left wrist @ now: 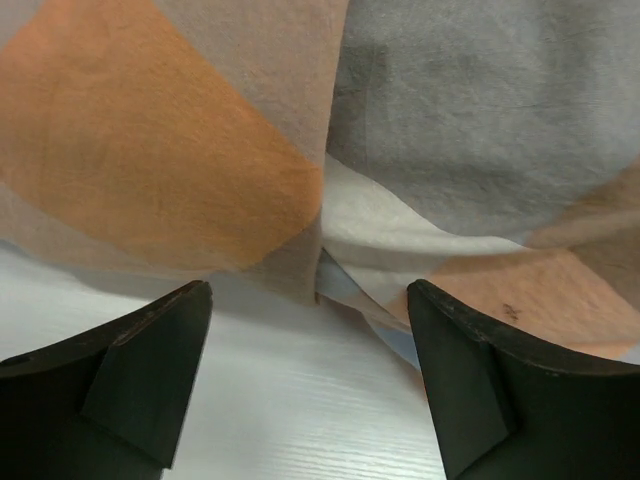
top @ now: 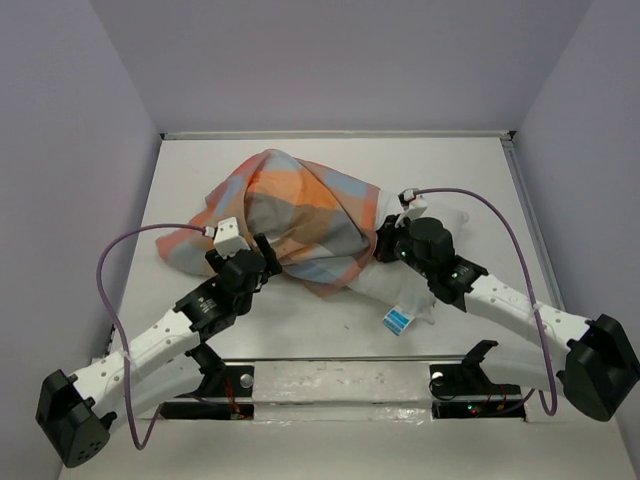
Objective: Put the pillow into the pillowcase
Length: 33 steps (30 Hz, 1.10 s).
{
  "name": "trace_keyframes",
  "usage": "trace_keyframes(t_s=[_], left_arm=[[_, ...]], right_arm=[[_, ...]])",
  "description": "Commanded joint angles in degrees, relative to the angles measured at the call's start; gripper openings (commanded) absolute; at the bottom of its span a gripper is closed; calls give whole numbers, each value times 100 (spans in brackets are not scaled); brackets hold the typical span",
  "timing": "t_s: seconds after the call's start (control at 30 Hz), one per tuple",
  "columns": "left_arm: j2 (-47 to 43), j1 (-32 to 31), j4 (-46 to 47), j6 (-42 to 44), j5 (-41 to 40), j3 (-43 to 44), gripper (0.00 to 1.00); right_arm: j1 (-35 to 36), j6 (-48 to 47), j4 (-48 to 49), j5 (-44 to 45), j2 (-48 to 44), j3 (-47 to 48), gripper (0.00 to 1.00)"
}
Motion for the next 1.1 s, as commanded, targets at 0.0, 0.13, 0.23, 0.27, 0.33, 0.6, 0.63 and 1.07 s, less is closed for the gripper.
trace_keyframes(t_s=[0.0, 0.13, 0.23, 0.27, 0.33, 0.6, 0.63, 1.07], left_arm=[[574, 186, 213, 152, -598, 470, 83], [839, 633, 265, 458, -898, 673, 57], [935, 1159, 441, 749, -662, 857, 52], [988, 1249, 407, 819, -600, 945, 50], [1067, 1311, 485, 916, -582, 1069, 42], [1454, 1645, -188, 1925, 173, 2085, 0], [1515, 1680, -426, 2084, 261, 2289, 0], [3607, 2391, 1357, 5407, -2719, 3680, 28]], right_arm=[[-15, -101, -3, 92, 46, 221, 0], [-15, -110, -38, 127, 2, 203, 0], [-68, -57, -73, 127, -42, 160, 0], [-68, -48, -73, 109, -59, 142, 0], [-68, -48, -82, 118, -147, 107, 0], [-121, -92, -249, 206, -288, 107, 0], [-182, -92, -258, 197, -288, 115, 0], [-235, -101, -293, -295, -130, 256, 0]])
